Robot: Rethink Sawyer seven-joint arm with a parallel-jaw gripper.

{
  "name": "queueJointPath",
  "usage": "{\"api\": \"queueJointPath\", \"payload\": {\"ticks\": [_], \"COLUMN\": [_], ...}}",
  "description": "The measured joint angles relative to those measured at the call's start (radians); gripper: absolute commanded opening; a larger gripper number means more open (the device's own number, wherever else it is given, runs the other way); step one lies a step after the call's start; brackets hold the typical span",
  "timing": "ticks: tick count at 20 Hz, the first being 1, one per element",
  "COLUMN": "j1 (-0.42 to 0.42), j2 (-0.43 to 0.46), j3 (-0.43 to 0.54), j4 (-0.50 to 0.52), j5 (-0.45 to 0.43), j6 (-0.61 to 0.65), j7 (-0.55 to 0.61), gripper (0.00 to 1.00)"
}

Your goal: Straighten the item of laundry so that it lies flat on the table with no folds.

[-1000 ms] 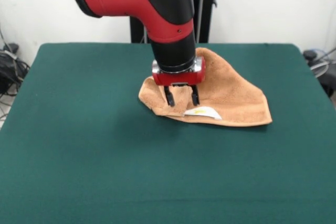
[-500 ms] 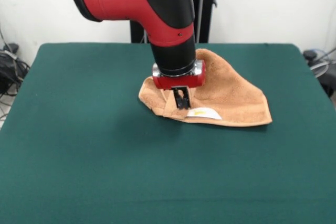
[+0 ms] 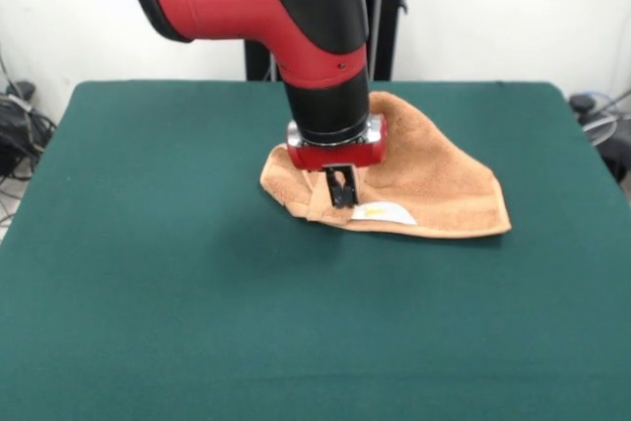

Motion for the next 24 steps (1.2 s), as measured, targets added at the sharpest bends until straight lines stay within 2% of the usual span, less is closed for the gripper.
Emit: {"api": "queueJointPath", "payload": {"ticks": [4,5,15,24], "j1": [0.000,0.000,0.000,0.006], "j2": [-0.008,-0.022,-0.059,-0.048], "j3": [0.000,0.000,0.007,0.007], "j4": [0.001,0.001,0.001,-0.016], "j5": [0.000,0.000,0.000,-0.015], "j6": [0.000,0.000,0.000,0.000], "j7": [0.000,0.000,0.000,0.000], "gripper": [0.00,1.00,1.00,1.00]}}
